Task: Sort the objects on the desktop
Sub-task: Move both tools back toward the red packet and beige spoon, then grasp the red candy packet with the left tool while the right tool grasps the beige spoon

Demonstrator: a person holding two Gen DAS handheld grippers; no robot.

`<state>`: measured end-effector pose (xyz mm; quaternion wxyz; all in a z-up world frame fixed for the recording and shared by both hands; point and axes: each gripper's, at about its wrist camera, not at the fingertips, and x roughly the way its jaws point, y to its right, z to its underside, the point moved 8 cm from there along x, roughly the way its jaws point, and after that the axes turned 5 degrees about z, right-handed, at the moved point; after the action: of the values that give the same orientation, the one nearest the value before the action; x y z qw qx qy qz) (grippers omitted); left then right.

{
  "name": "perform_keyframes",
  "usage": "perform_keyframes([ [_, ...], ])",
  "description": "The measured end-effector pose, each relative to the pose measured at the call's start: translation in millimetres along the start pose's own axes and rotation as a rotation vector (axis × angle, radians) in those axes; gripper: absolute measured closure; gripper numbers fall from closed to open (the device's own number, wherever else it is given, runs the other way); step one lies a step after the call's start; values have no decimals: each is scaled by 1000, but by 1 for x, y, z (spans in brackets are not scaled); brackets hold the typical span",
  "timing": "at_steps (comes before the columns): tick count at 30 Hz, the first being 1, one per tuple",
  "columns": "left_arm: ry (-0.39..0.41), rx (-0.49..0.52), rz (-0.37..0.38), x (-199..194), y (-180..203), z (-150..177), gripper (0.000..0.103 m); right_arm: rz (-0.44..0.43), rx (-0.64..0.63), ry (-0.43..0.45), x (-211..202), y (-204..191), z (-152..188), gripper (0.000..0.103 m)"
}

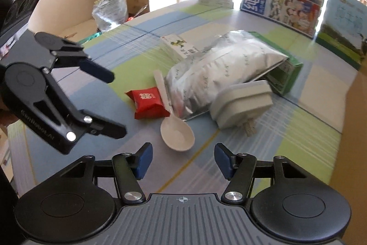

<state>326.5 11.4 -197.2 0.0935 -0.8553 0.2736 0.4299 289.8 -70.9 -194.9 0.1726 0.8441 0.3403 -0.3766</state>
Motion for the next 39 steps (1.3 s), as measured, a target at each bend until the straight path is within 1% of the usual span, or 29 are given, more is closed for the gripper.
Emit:
perform_keyframes([
  [2,3,-16,10,3,-3,-2,11,2,-26,-4,3,-2,1,48],
  [5,6,-21,12,8,-6,-6,14,-11,-31,-2,7,-4,-1,53],
  [9,16,-26,29,15,-7,-14,16,-11,-35,-6,13,-3,-1,55],
  [12,10,-19,35,23,-8,-18,17,-7,-33,-7,15,-1,-1,58],
  [14,3,-28,38,27,-10,-19,22,-12,-30,-6,15,-2,-2,59],
  [16,0,-52,57,31,-13,-19,30,-15,-30,-5,16,-3,-3,59],
  [18,-2,-74,73,34,-16,-20,34,-21,-29,-3,17,-4,-4,59],
  [20,4,-73,69,34,-18,-20,35,-24,-29,2,17,-5,-5,60],
  [21,6,-79,69,34,-19,-21,38,-25,-30,4,18,-5,-5,60],
  [22,8,-84,69,33,-20,-21,45,-25,-31,7,18,-6,-6,60],
  [23,9,-84,70,32,-20,-20,49,-25,-31,8,18,-6,-6,61],
  [24,8,-82,69,31,-19,-20,56,-26,-33,8,19,-7,-6,61],
  [25,5,-80,67,30,-19,-19,57,-25,-36,8,19,-7,-7,62],
  [28,-8,-65,67,25,-16,-14,60,-29,-36,7,19,-9,-7,66],
  [30,-15,-53,66,19,-12,-10,61,-34,-27,10,18,-8,-8,73],
  [34,-19,-22,65,3,0,2,61,-29,2,17,10,-7,-7,74],
  [39,-30,-24,58,-2,5,11,61,0,-7,-12,-8,-12,11,74],
])
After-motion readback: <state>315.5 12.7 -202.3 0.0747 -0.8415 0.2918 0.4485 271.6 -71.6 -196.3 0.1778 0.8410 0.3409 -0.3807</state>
